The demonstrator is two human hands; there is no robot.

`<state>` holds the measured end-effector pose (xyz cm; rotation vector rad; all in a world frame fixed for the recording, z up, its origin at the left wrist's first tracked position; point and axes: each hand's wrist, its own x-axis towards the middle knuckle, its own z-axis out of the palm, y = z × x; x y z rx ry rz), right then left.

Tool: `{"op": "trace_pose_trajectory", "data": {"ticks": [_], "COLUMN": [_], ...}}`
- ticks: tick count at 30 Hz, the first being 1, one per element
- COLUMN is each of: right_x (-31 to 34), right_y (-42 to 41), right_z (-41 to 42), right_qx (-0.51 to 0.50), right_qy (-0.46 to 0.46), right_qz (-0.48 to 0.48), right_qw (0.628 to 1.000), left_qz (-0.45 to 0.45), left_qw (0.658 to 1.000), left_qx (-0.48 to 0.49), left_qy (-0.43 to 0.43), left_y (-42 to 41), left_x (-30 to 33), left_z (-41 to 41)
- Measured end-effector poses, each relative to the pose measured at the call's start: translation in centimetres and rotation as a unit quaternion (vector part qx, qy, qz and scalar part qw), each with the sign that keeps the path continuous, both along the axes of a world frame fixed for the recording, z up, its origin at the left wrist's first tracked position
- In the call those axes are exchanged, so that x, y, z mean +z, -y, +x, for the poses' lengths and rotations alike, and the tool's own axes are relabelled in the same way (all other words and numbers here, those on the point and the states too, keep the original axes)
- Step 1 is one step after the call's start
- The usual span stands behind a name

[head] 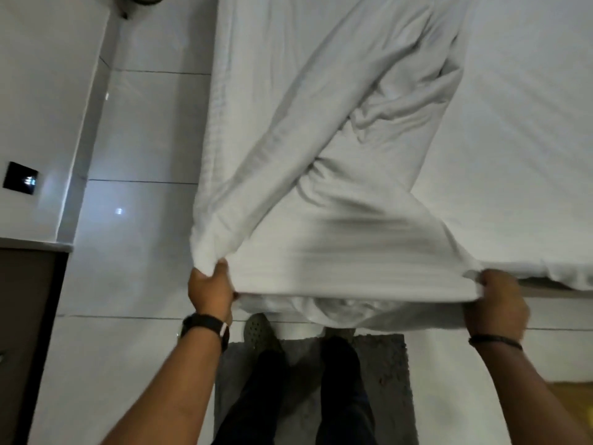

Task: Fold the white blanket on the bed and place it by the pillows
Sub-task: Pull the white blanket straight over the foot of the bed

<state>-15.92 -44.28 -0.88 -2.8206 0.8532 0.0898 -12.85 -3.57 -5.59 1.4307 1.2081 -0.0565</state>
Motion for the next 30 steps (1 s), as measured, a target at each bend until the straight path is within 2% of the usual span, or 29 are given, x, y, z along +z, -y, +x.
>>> {"op": "trace_pose_trajectory", "data": {"ticks": [4, 6, 8, 9, 10, 12, 15, 17, 19, 21, 23, 25, 26, 29, 30], "right_x": [-0.7, -2.7, -4.6, -5.0, -5.2, -5.2, -5.6, -5.3, -4.9, -5.2, -5.4, -5.6, -5.6, -5.8, -5.8], "right_y": [0.6, -0.2, -1.6, -2.6, -3.5, -5.4, -7.0, -8.1, -8.8, -8.5, -8.0, -7.6, -7.6, -7.7, -7.9], "right_z": [-4.5, -6.3, -7.1, -6.8, -6.2, -4.7, -2.4, -1.1, 0.3, 2.2, 4.5, 7.0, 8.2, 10.1, 10.2], "right_qx": [-0.038, 0.004, 0.087, 0.117, 0.133, 0.142, 0.13, 0.116, 0.047, -0.054, -0.128, -0.157, -0.161, -0.12, -0.093], "right_qy": [0.016, -0.017, -0.084, -0.117, -0.141, -0.161, -0.163, -0.122, -0.034, 0.052, 0.081, 0.062, 0.041, -0.055, -0.077], "right_qz": [0.008, 0.052, 0.094, 0.125, 0.147, 0.169, 0.202, 0.254, 0.309, 0.31, 0.312, 0.342, 0.356, 0.334, 0.304], "right_qw": [0.999, 0.999, 0.988, 0.978, 0.97, 0.962, 0.957, 0.952, 0.949, 0.948, 0.938, 0.924, 0.92, 0.933, 0.945], "left_qz": [-0.038, -0.022, 0.092, 0.163, 0.233, 0.33, 0.368, 0.38, 0.352, 0.337, 0.371, 0.425, 0.444, 0.392, 0.374], "left_qw": [0.996, 0.989, 0.974, 0.959, 0.937, 0.867, 0.756, 0.709, 0.706, 0.712, 0.687, 0.665, 0.666, 0.72, 0.721], "left_qx": [-0.07, -0.113, -0.156, -0.189, -0.236, -0.372, -0.541, -0.595, -0.614, -0.615, -0.624, -0.614, -0.599, -0.572, -0.582], "left_qy": [-0.036, -0.091, -0.138, -0.133, -0.106, -0.03, 0.017, 0.008, -0.014, -0.043, -0.045, -0.019, -0.005, -0.022, -0.042], "left_y": [-1.1, -3.1, -4.6, -4.9, -4.8, -3.5, -0.7, 0.7, 1.2, 0.8, 0.4, 0.1, 0.1, 0.3, 0.6], "left_x": [-0.6, -1.2, -1.3, -0.9, -0.2, 0.5, 0.5, 0.5, 0.0, -0.9, -1.5, -2.0, -2.1, -2.0, -1.9], "left_z": [-4.8, -5.8, -4.7, -3.2, -1.4, 2.9, 9.9, 13.9, 16.5, 17.1, 16.5, 15.9, 15.9, 17.3, 17.9]}}
